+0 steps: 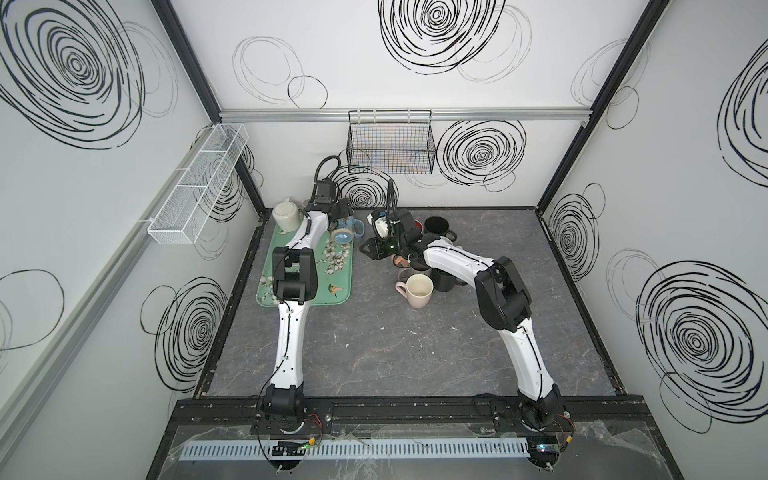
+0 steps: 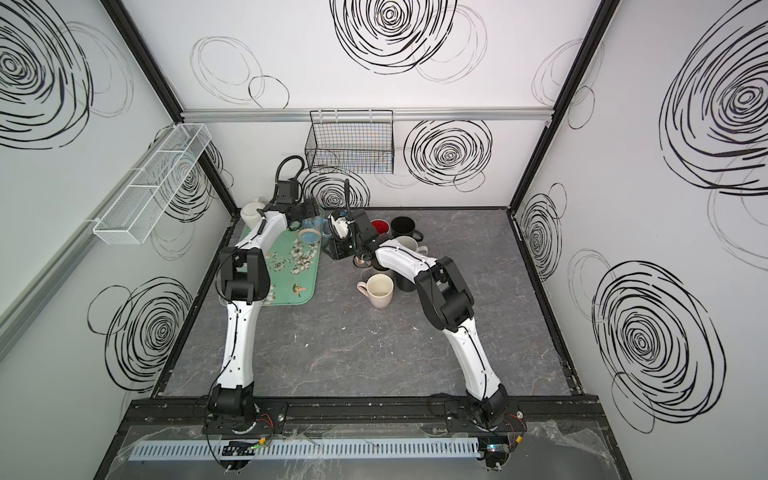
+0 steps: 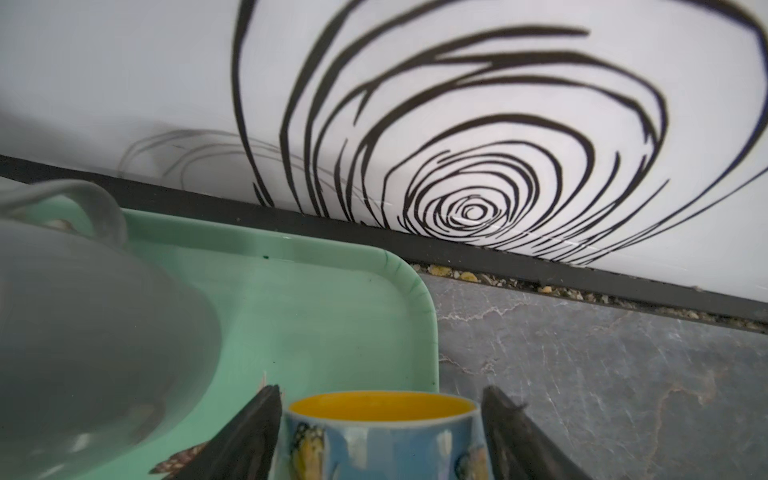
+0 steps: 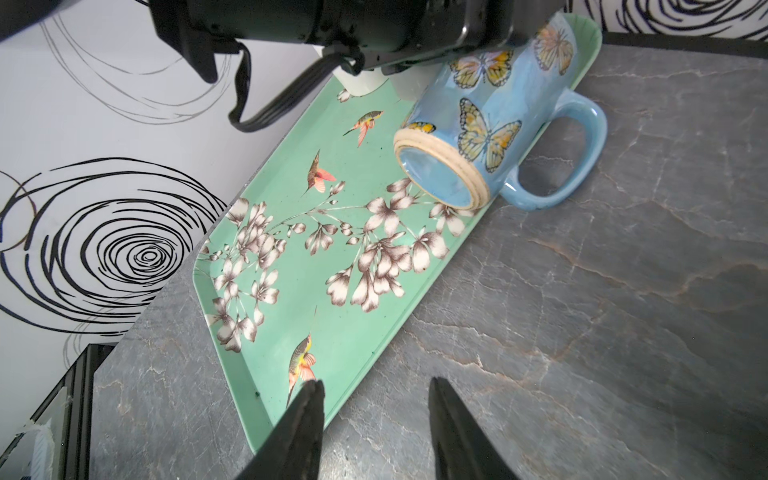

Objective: Turn the mug right side up

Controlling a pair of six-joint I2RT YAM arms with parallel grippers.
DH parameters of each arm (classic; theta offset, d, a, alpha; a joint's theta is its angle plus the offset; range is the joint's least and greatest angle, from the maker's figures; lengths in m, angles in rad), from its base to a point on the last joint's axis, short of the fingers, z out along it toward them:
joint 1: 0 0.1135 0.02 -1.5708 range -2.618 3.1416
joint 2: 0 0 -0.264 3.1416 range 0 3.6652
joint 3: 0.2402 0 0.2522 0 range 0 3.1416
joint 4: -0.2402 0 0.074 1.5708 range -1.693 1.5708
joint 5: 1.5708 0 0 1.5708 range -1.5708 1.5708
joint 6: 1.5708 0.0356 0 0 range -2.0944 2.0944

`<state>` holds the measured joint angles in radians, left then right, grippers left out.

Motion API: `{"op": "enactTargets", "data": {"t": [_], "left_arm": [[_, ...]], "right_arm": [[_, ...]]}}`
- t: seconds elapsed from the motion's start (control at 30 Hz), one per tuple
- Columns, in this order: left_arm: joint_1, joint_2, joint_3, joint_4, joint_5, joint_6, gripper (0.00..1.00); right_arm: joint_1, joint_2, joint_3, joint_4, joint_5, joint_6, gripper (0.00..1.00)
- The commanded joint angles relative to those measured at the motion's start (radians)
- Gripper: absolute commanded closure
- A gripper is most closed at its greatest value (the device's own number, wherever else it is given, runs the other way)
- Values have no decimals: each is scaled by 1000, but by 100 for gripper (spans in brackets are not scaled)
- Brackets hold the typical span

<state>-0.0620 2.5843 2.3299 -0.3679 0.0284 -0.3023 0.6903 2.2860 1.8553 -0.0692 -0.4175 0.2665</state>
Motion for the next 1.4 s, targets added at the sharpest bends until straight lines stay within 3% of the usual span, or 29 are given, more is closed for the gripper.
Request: {"op": "enactTargets", "data": {"t": [0.0, 0.17, 0.43, 0.8, 1.07, 1.23, 1.37], "left_arm": [[-13, 16, 37, -62, -24, 5, 20], [-16, -9, 3, -216, -46, 49, 24], [-12, -241, -376, -160, -65, 128, 25], [16, -512, -757, -142, -20, 233, 26], [79, -678, -901, -106, -25, 237, 20], [99, -750, -966, -78, 23, 189, 19], [112, -785, -1016, -59, 40, 179, 20]], "right_arm": [[-4, 9, 31, -17, 5, -7, 55], [0, 3, 23, -17, 5, -5, 55], [18, -9, 15, -12, 11, -21, 56], [71, 24, 42, -106, 84, -254, 56], [72, 134, 151, -146, 75, -281, 55], [70, 253, 311, -214, 14, -235, 55], [79, 267, 327, -217, -6, -196, 55]]}}
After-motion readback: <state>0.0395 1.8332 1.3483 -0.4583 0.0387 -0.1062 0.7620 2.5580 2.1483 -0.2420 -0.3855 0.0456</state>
